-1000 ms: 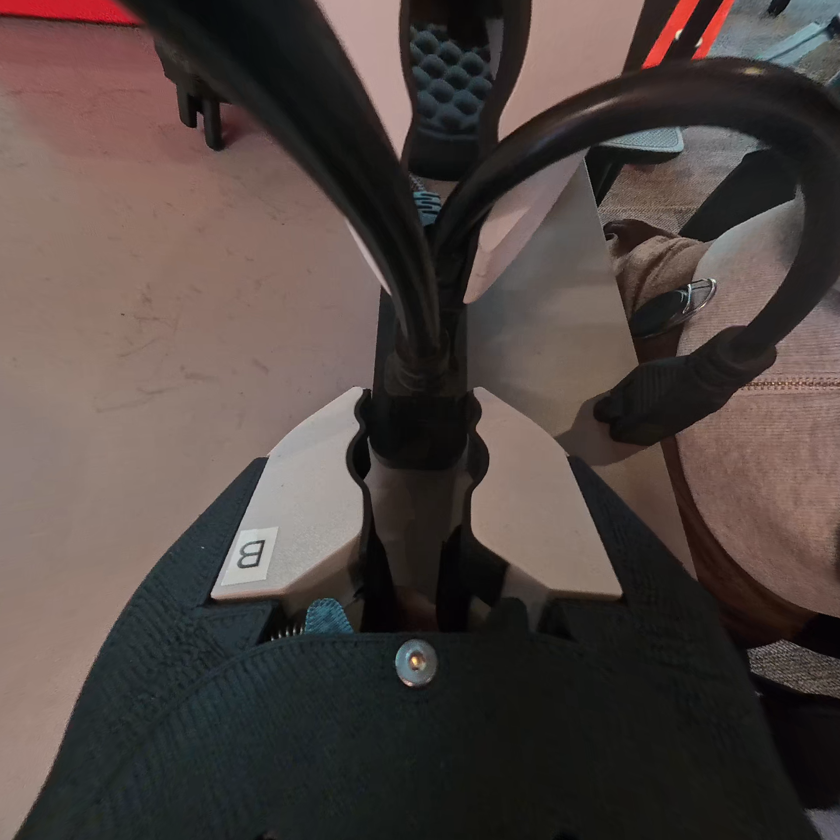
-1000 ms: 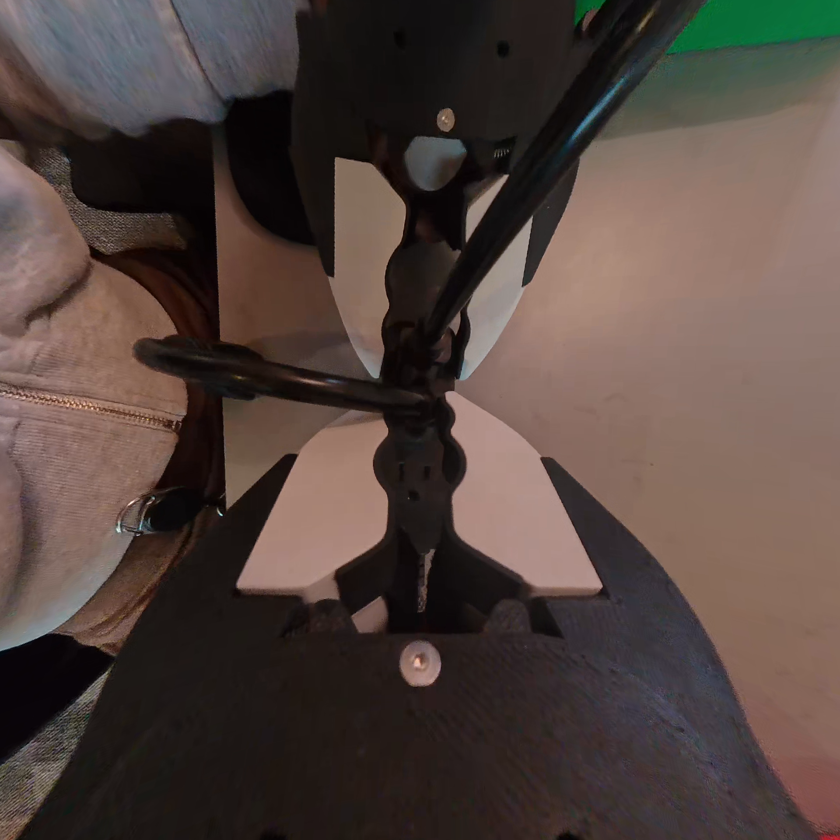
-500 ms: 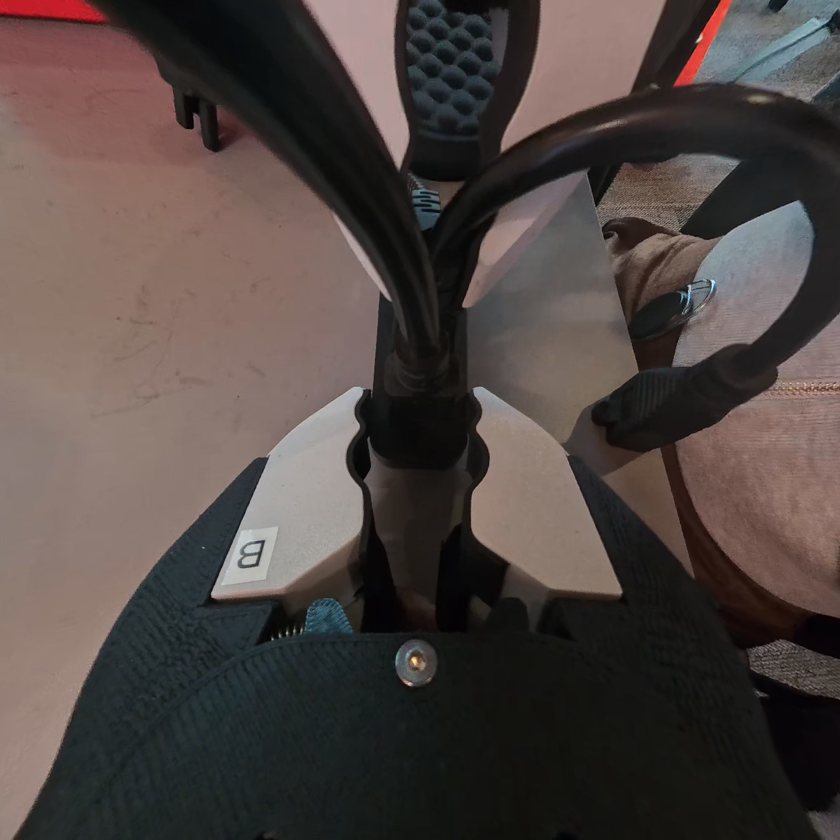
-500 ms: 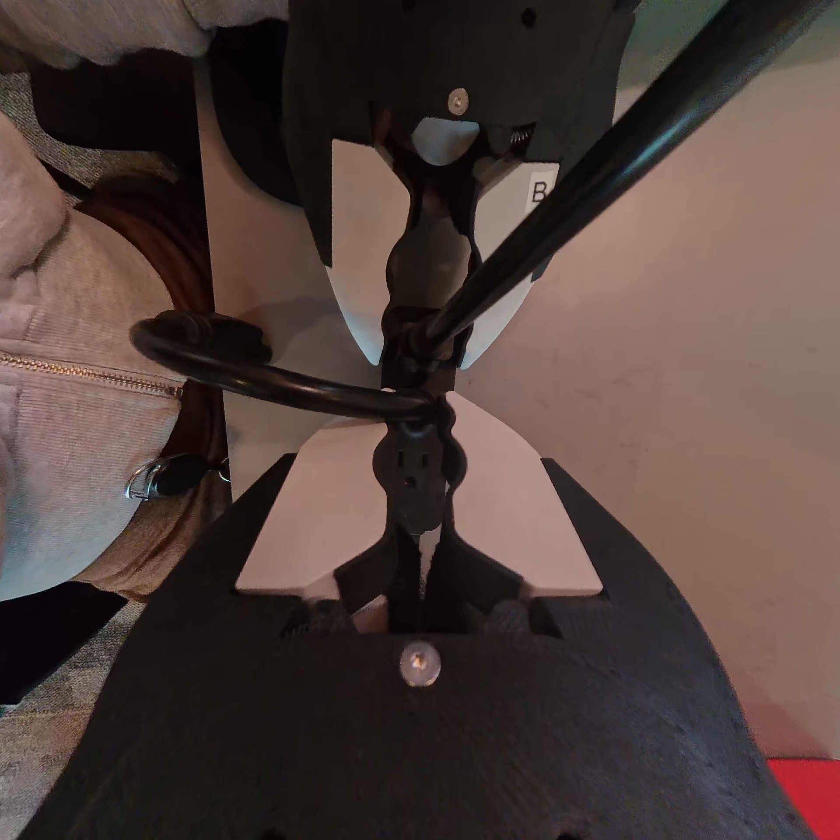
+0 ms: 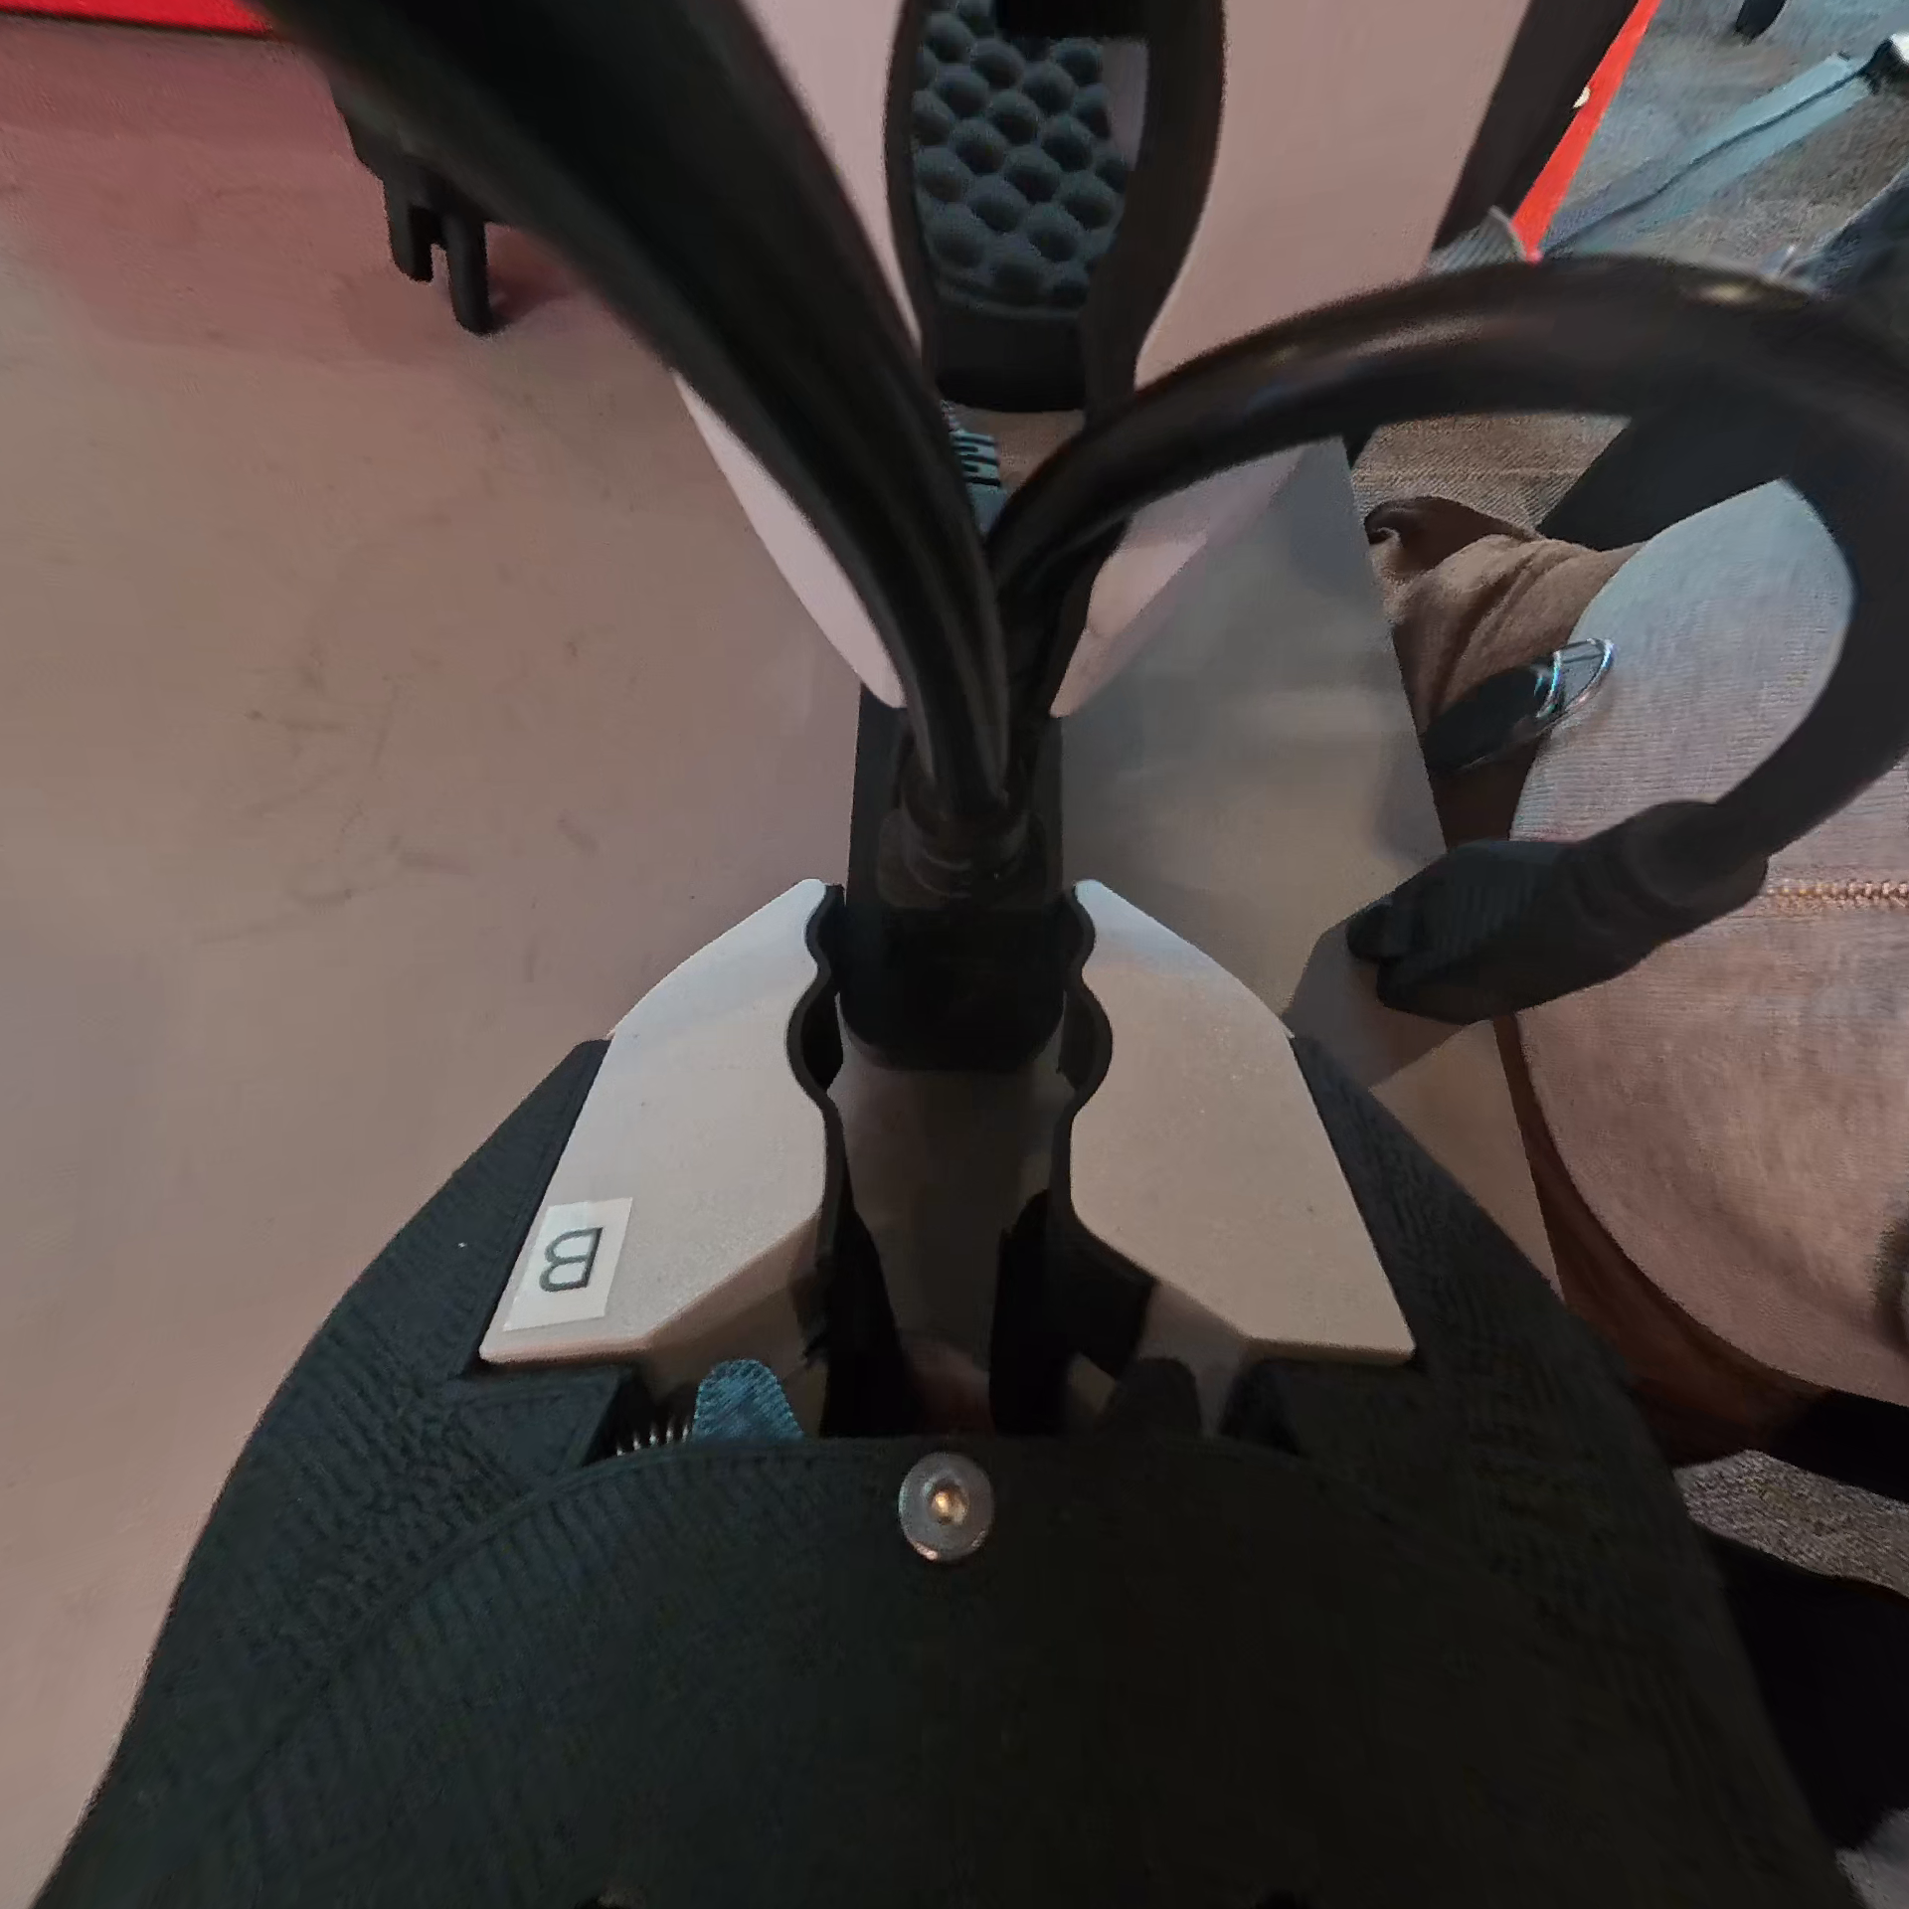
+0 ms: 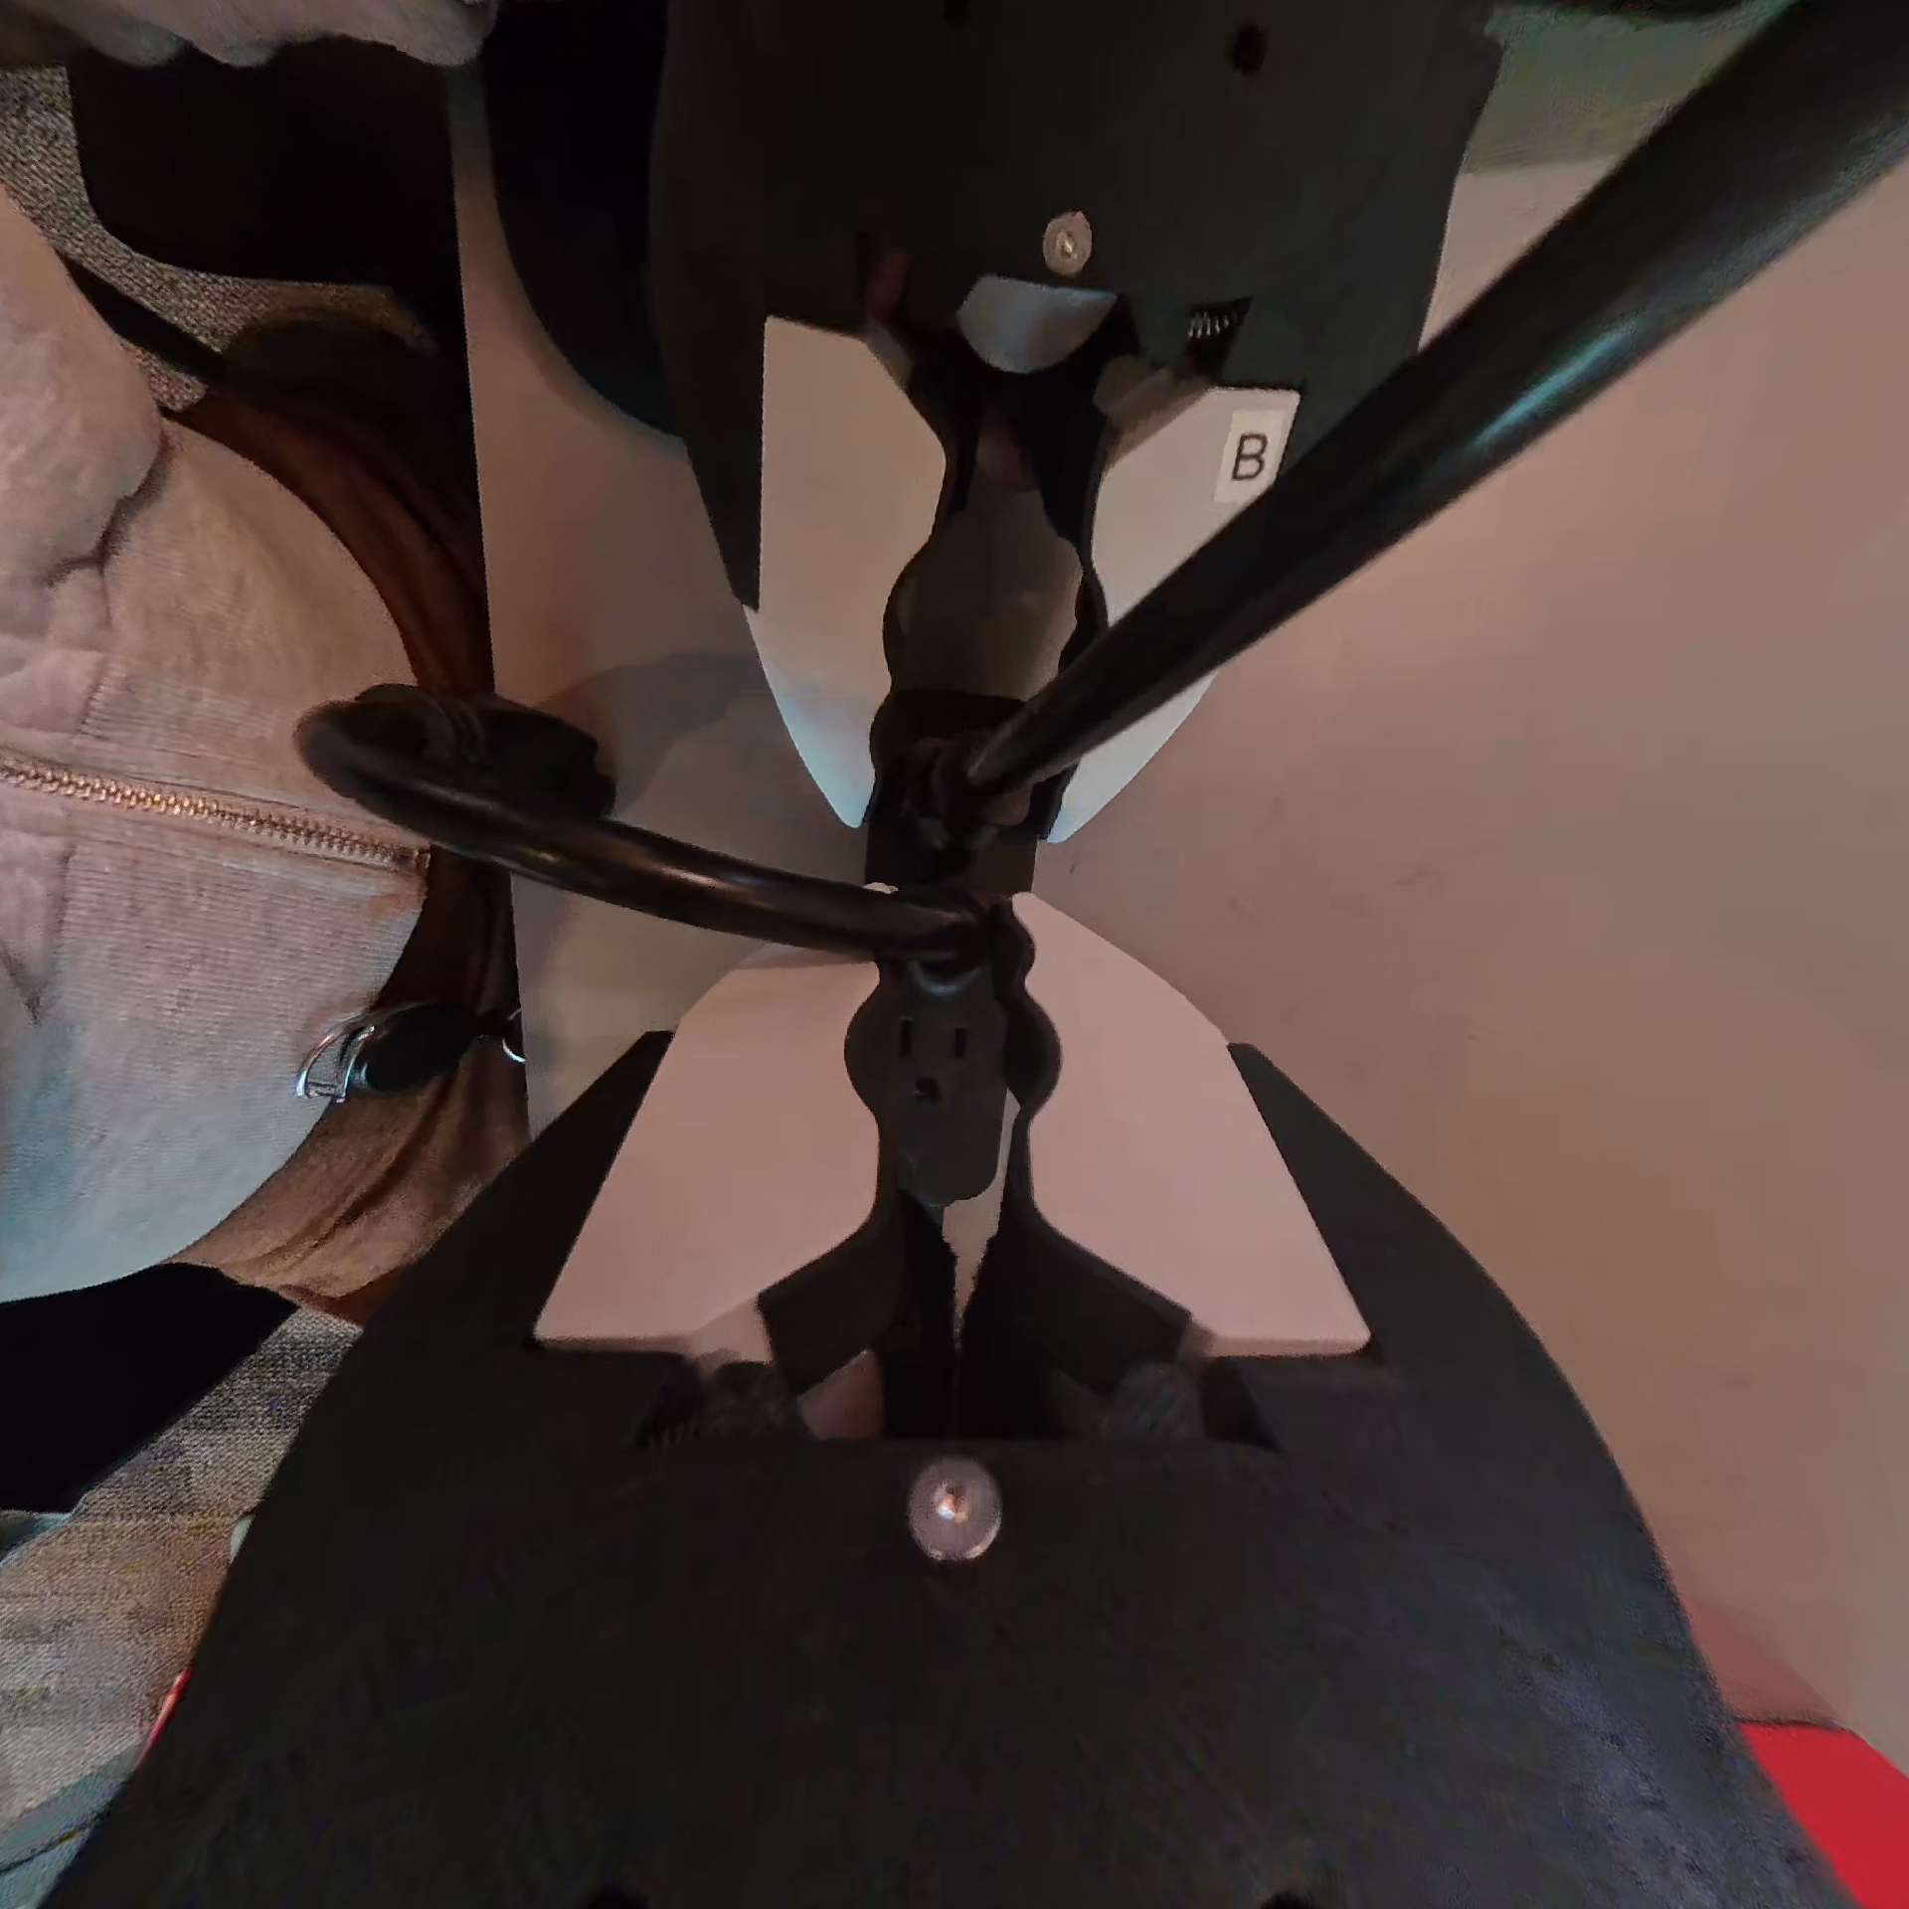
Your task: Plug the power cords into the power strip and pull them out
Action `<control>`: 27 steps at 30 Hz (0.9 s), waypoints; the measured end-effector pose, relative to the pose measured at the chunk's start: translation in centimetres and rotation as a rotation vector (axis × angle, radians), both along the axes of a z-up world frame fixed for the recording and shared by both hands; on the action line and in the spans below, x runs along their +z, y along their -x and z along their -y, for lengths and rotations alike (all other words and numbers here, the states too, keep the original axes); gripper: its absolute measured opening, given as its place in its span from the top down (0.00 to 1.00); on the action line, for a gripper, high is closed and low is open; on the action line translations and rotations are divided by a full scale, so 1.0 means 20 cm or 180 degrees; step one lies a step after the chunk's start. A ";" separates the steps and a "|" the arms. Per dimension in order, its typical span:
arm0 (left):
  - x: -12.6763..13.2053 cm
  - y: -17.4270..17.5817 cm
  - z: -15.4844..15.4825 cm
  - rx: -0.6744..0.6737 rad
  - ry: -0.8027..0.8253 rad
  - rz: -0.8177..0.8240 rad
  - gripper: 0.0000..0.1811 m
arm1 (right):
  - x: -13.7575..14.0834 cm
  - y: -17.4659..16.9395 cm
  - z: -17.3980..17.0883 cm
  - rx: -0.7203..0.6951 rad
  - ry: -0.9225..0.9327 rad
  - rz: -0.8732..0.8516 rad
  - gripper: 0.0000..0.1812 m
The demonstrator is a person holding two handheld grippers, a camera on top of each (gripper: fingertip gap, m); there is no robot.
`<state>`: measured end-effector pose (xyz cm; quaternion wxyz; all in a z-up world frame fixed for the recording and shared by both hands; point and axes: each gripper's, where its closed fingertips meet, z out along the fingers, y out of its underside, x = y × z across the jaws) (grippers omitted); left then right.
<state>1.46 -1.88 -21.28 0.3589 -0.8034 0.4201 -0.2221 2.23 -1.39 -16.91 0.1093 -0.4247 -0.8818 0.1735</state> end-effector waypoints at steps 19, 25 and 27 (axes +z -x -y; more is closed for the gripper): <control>0.00 0.00 0.00 0.0034 -0.0042 -0.0014 0.78 | -0.01 0.00 0.00 -0.0065 -0.0141 -0.0093 0.90; 0.00 0.01 -0.01 0.0064 -0.0017 -0.0015 0.78 | -0.02 0.03 0.00 -0.0087 -0.0168 0.0112 0.90; 0.00 0.01 -0.01 0.0064 -0.0032 -0.0030 0.78 | -0.02 0.03 0.00 -0.0194 -0.0025 -0.0036 0.90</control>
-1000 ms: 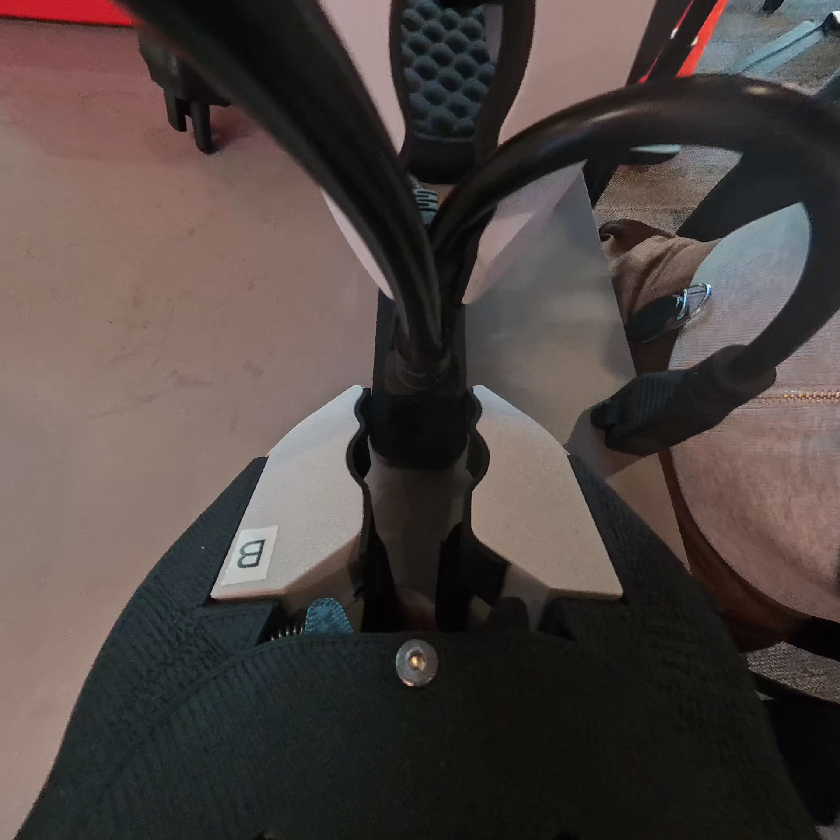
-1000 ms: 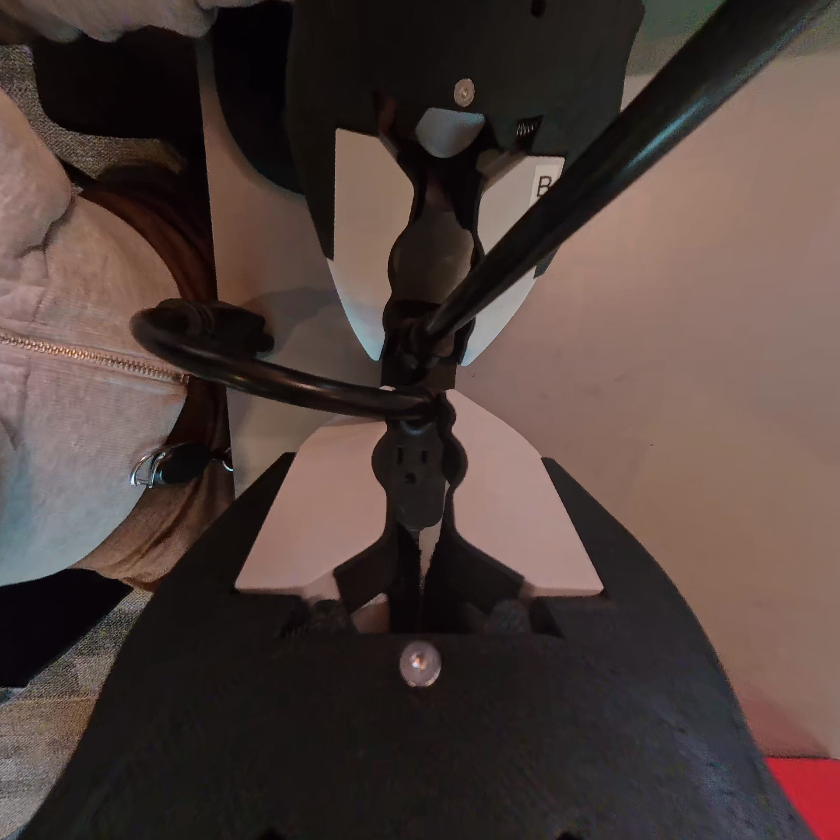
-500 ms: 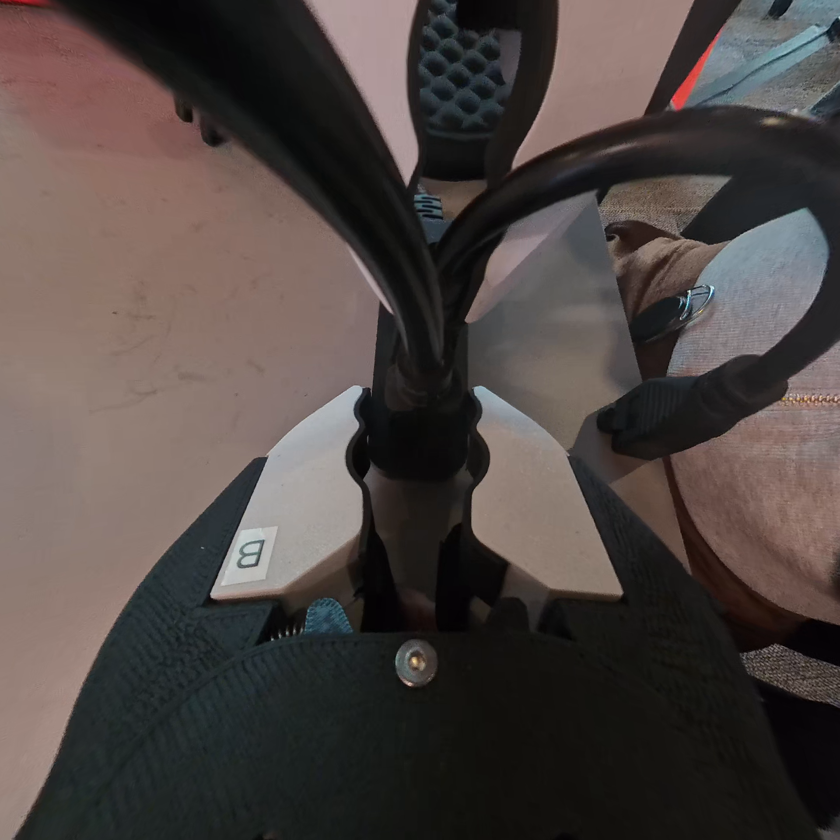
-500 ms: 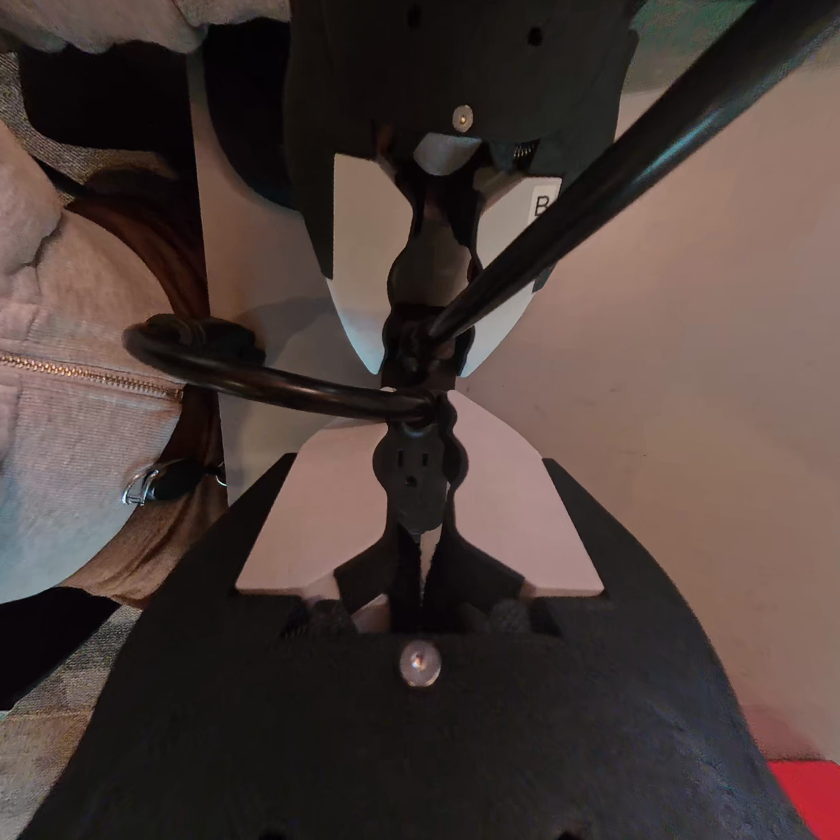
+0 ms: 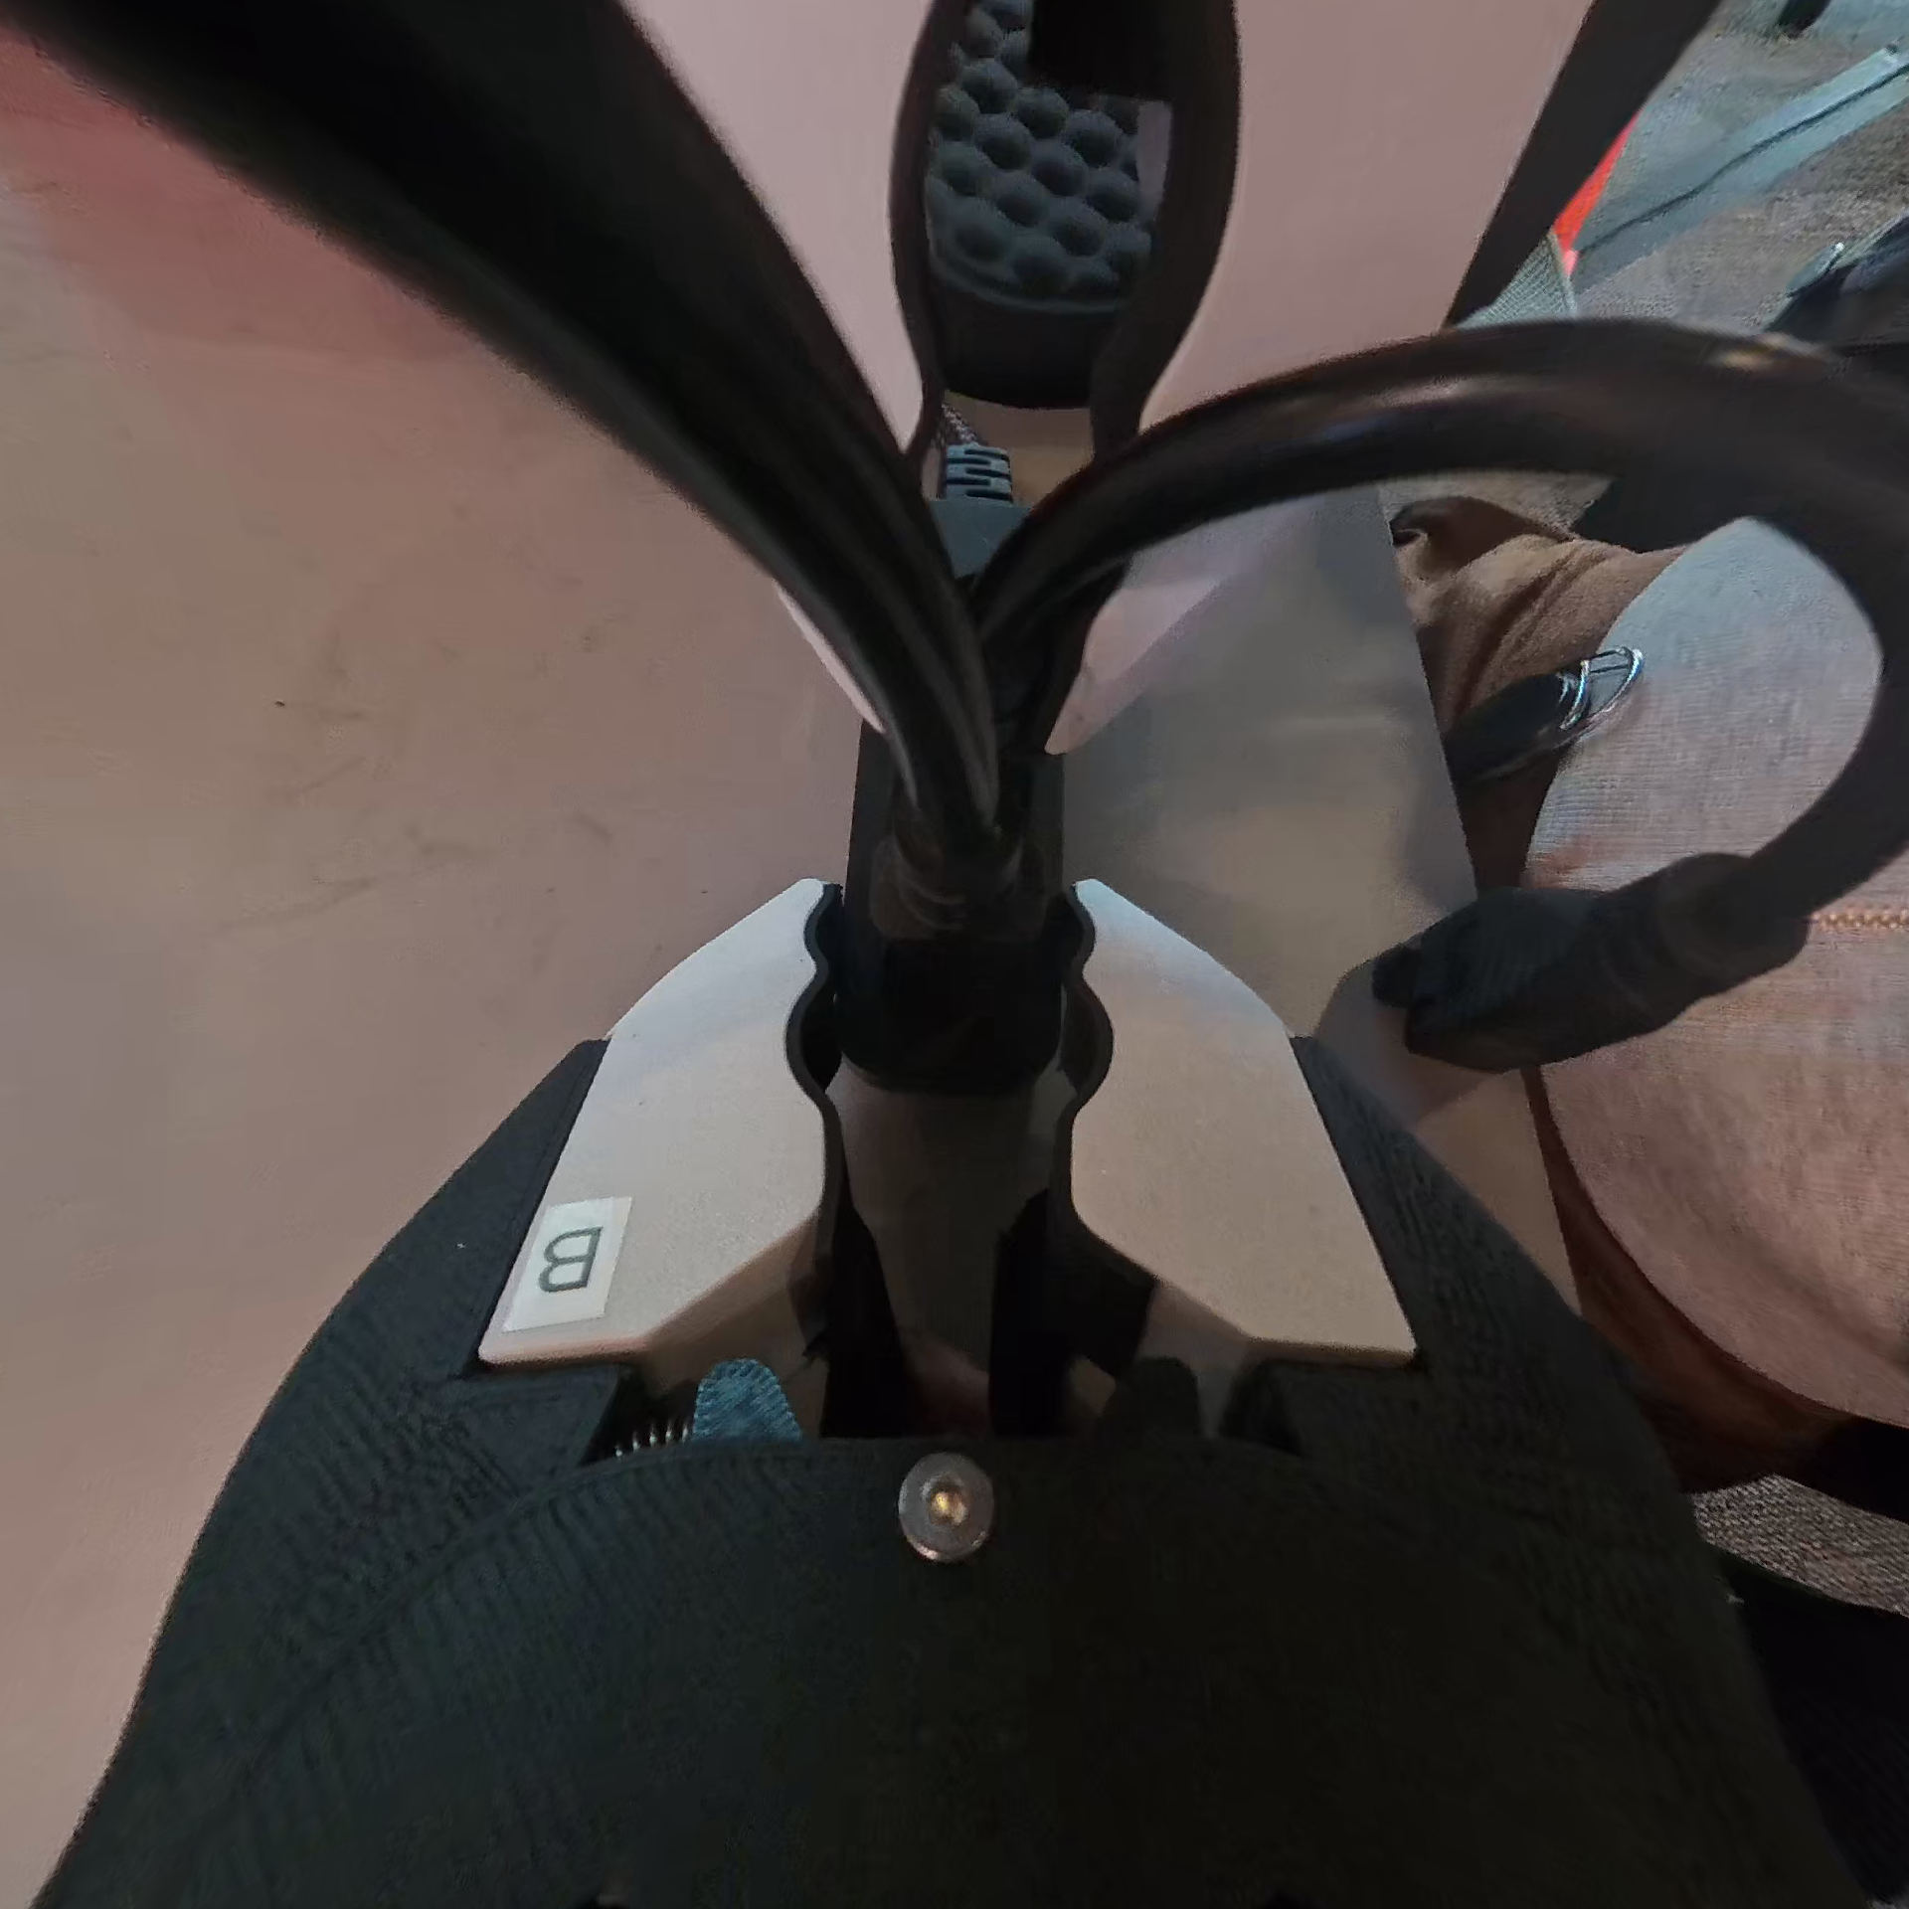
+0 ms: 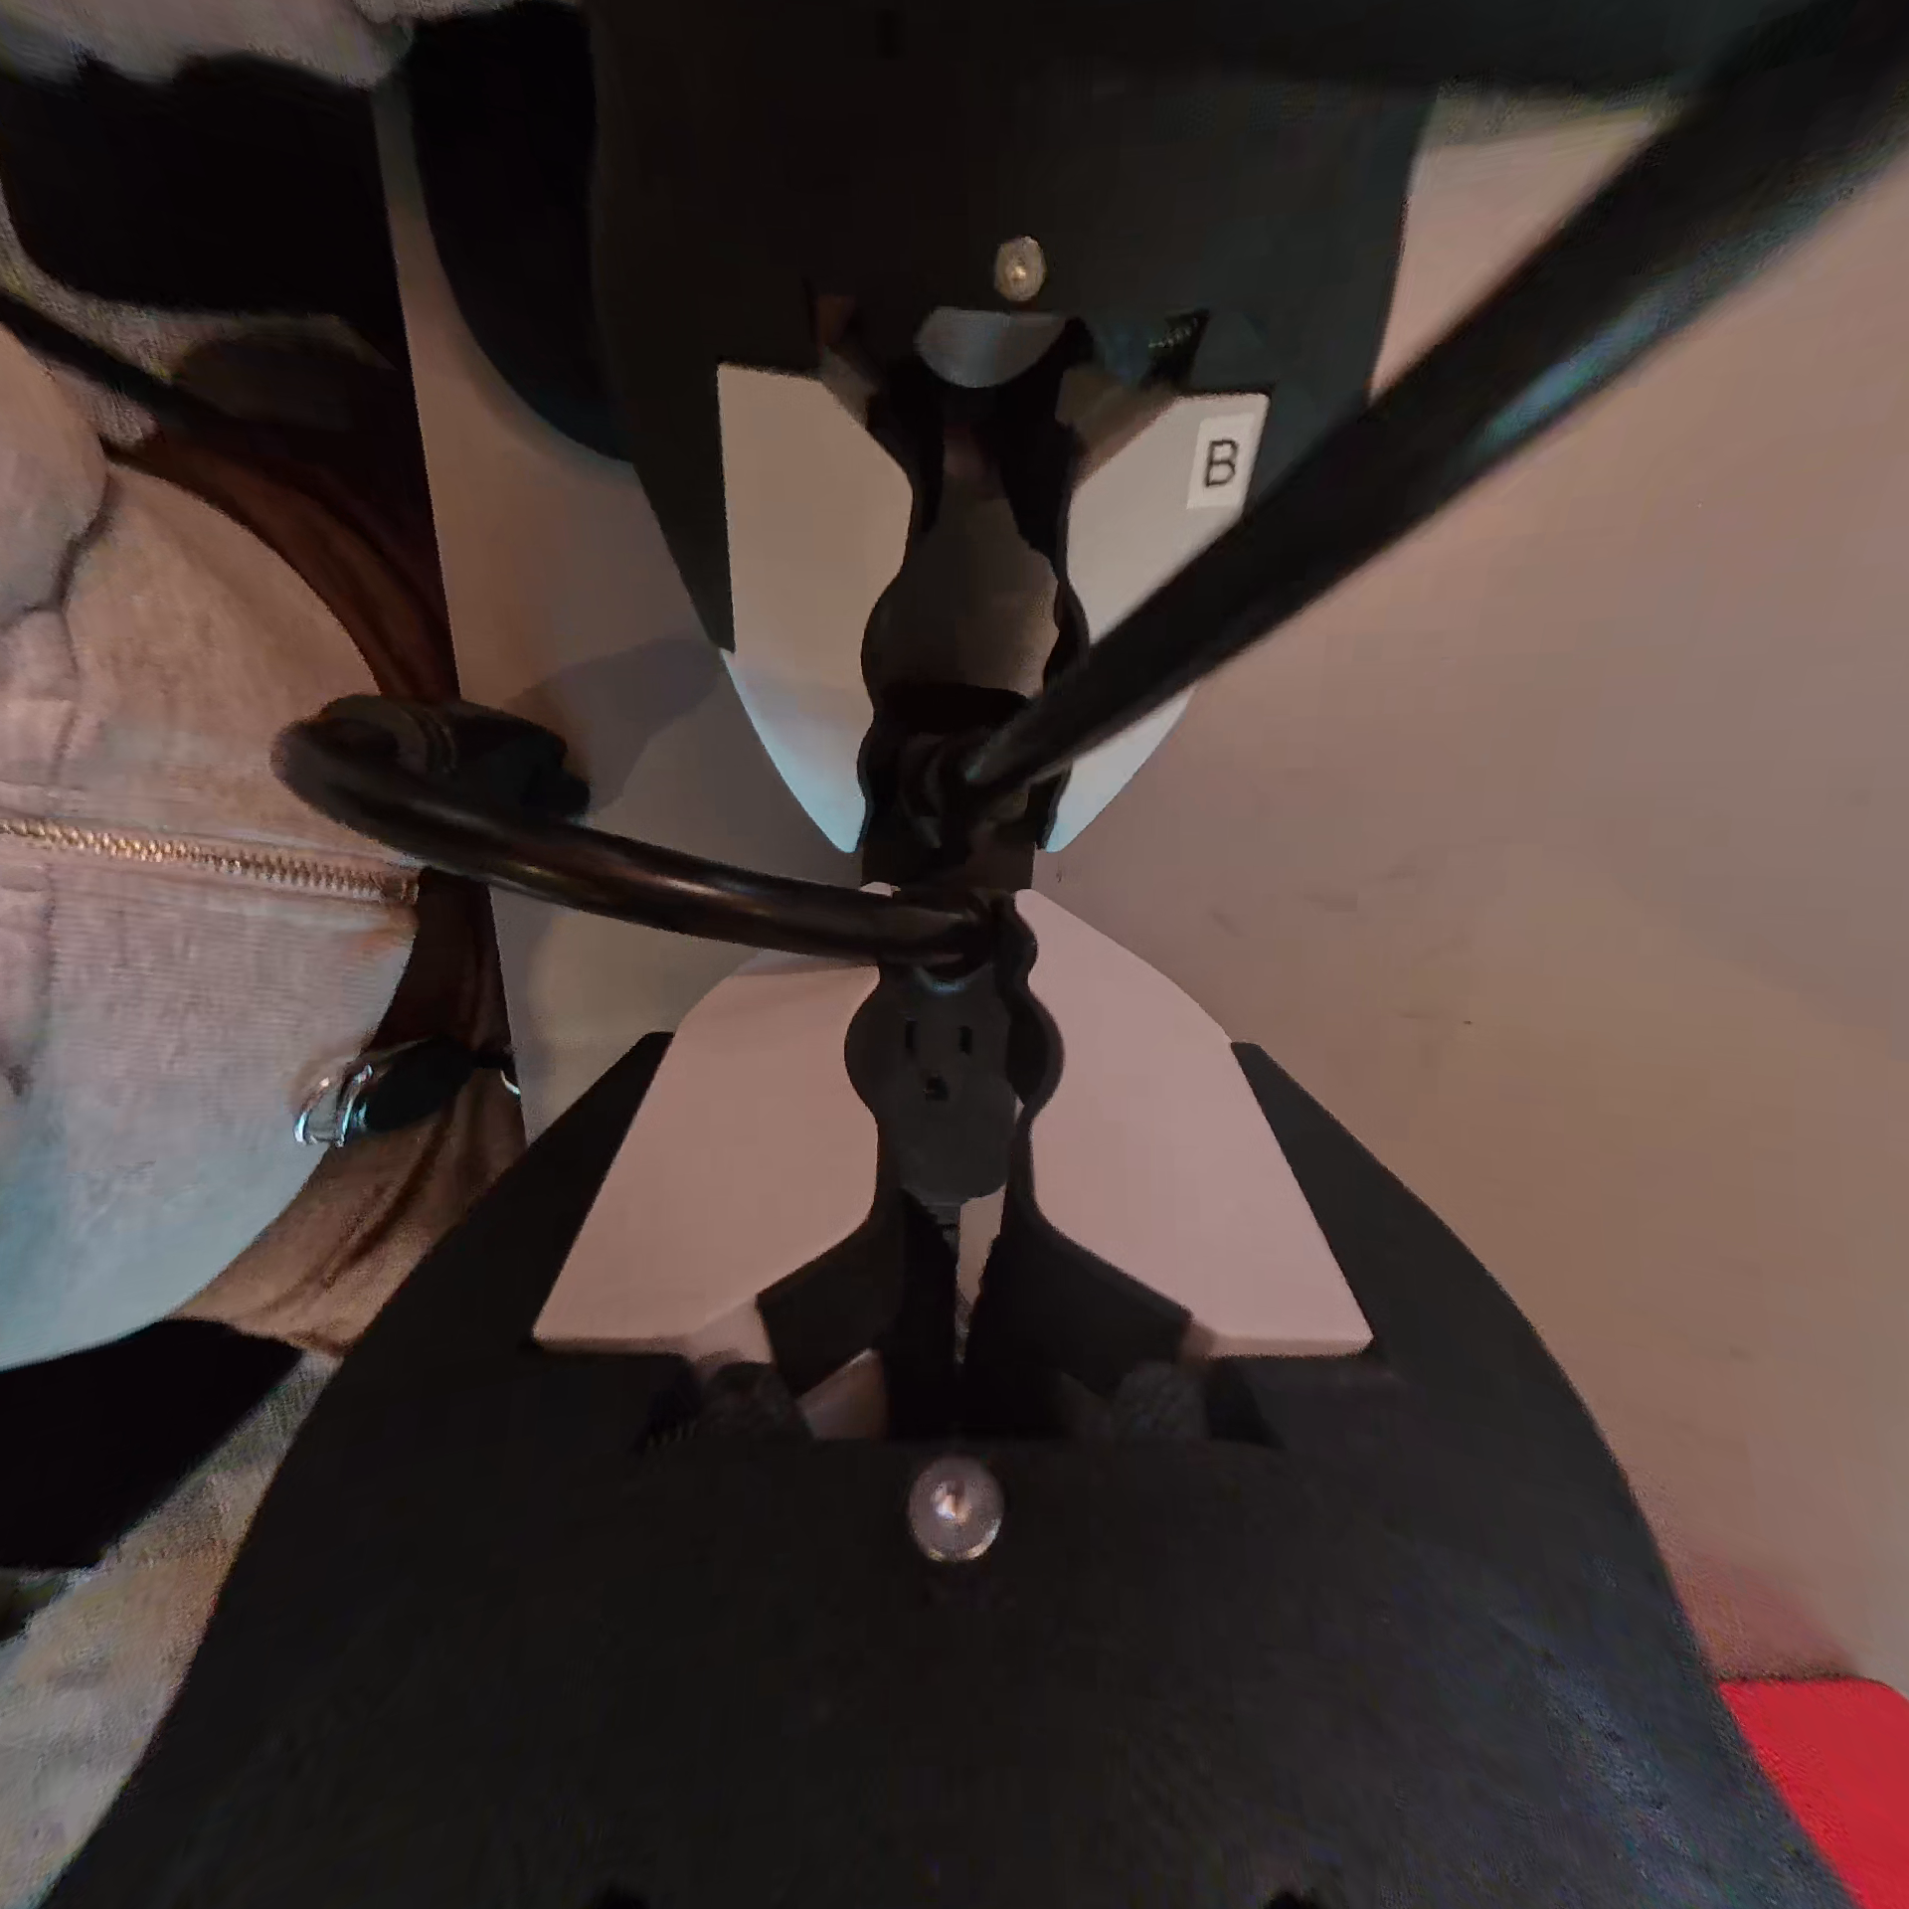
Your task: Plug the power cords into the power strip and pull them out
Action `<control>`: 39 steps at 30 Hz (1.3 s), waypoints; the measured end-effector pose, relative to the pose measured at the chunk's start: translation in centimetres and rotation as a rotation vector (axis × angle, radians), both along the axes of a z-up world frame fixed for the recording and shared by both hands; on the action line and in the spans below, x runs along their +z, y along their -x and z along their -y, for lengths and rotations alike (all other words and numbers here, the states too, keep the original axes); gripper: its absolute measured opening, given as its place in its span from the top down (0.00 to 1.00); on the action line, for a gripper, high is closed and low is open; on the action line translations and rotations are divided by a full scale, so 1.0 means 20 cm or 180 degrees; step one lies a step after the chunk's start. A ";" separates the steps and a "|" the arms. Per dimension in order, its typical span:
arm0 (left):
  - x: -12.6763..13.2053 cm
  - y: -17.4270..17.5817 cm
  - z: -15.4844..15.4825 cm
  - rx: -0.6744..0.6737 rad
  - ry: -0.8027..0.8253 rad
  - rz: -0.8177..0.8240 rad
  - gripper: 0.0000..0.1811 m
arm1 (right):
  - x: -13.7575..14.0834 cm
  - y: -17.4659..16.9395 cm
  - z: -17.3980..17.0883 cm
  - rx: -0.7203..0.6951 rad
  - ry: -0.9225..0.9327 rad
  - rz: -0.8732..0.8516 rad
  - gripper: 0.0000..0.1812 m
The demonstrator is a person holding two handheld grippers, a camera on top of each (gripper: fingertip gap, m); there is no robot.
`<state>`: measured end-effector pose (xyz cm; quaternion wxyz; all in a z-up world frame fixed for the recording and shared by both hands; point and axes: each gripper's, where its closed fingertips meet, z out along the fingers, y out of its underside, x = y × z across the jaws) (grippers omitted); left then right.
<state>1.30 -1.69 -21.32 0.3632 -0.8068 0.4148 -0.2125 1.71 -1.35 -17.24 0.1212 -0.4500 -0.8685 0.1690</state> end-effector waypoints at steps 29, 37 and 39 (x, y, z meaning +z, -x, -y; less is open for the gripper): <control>0.28 0.13 0.12 0.0875 -0.1170 0.0173 0.68 | 0.25 -0.27 -0.01 0.0282 0.2609 -0.2286 0.72; 0.55 0.01 0.23 0.0842 -0.1727 -0.0081 0.78 | 0.10 -0.24 -0.05 -0.0017 0.2147 -0.1842 0.76; 0.56 -0.02 0.20 0.0744 -0.1763 -0.0376 0.78 | 0.09 -0.25 -0.03 0.0046 0.2084 -0.1845 0.75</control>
